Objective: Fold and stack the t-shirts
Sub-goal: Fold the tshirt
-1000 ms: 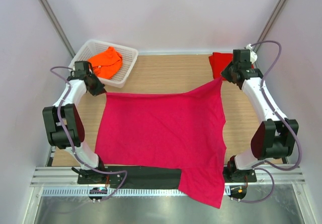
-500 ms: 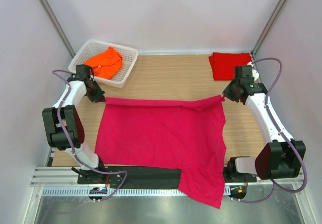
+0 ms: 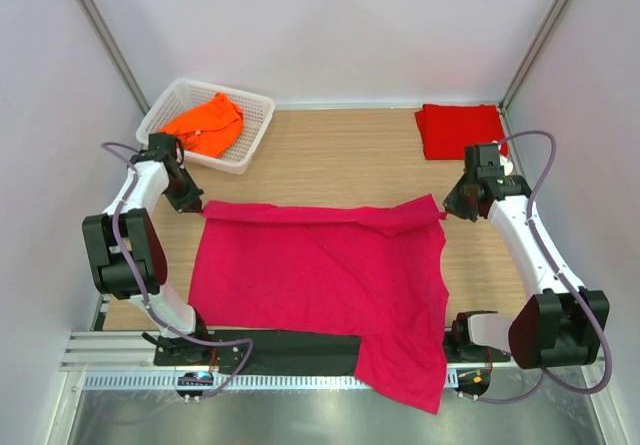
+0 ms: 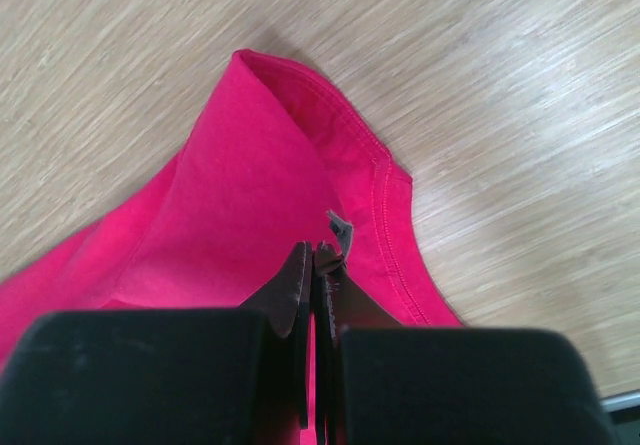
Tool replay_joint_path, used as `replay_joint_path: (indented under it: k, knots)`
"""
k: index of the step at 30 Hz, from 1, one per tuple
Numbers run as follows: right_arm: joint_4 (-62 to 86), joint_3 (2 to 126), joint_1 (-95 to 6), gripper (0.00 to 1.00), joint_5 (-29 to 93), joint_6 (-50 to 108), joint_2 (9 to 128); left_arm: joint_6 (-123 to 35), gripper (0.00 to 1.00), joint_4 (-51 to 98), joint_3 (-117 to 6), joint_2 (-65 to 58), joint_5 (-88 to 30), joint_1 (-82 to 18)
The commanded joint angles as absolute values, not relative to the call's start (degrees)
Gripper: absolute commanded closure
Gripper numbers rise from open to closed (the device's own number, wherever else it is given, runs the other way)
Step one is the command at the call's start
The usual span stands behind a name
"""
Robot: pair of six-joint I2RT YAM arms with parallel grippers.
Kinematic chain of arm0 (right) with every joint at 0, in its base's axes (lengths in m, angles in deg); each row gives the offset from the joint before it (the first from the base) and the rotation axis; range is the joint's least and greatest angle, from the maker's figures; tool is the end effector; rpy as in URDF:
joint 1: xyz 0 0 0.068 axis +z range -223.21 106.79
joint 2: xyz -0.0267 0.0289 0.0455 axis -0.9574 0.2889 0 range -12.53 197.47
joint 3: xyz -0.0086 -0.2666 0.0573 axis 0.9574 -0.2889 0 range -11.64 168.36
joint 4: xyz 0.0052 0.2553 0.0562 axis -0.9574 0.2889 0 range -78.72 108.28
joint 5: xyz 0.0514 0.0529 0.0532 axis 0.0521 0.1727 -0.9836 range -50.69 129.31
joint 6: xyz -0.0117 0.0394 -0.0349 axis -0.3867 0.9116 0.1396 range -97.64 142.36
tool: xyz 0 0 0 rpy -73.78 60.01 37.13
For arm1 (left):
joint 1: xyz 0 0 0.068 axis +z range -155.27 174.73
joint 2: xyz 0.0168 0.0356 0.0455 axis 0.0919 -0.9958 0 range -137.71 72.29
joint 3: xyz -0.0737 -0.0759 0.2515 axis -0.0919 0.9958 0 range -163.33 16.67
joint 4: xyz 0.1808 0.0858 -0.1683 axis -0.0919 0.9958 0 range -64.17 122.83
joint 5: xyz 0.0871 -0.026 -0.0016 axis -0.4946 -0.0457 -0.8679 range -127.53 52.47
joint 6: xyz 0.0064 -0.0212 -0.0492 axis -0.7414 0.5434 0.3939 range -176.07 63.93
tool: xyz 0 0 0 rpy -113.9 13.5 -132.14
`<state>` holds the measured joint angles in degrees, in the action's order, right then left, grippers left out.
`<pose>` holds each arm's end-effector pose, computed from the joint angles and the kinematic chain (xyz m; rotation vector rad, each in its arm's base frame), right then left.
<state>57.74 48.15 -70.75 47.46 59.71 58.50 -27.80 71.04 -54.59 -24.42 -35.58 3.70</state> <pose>0.2445 0.0055 0.2819 0.8189 2.4298 0.0811 0.3303 0.0510 0.2212 -0.8900 2.6670 -0.1274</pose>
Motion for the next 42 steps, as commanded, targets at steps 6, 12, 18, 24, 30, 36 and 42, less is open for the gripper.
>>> replay_joint_path:
  k: [6,12,18,24,30,36,42]
  knots:
    - [59.4,45.0,-70.6,0.99,46.3,58.3,56.1,-29.8,1.0,72.9,-54.9,-24.7,-35.8,4.6]
    - [59.9,47.9,-70.7,0.99,49.2,57.1,57.2,-29.7,1.0,71.1,-55.5,-23.7,-29.9,4.5]
    - [58.0,52.9,-71.7,0.99,49.4,58.0,59.9,-29.8,1.0,66.4,-60.0,-23.5,-24.4,3.2]
    - [56.9,59.4,-72.0,0.99,47.4,58.5,65.4,-30.0,1.0,65.6,-65.7,-29.7,-23.2,2.4]
    - [56.6,60.8,-71.9,0.99,46.2,58.7,67.3,-32.7,1.0,65.6,-69.7,-34.2,-23.4,2.2]
    - [56.5,60.7,-71.9,0.99,45.2,57.0,67.1,-37.9,1.0,64.2,-70.7,-35.9,-23.3,1.3]
    - [58.3,62.4,-71.9,0.99,44.8,55.9,66.4,-38.3,1.0,63.6,-69.2,-33.5,-21.2,1.1]
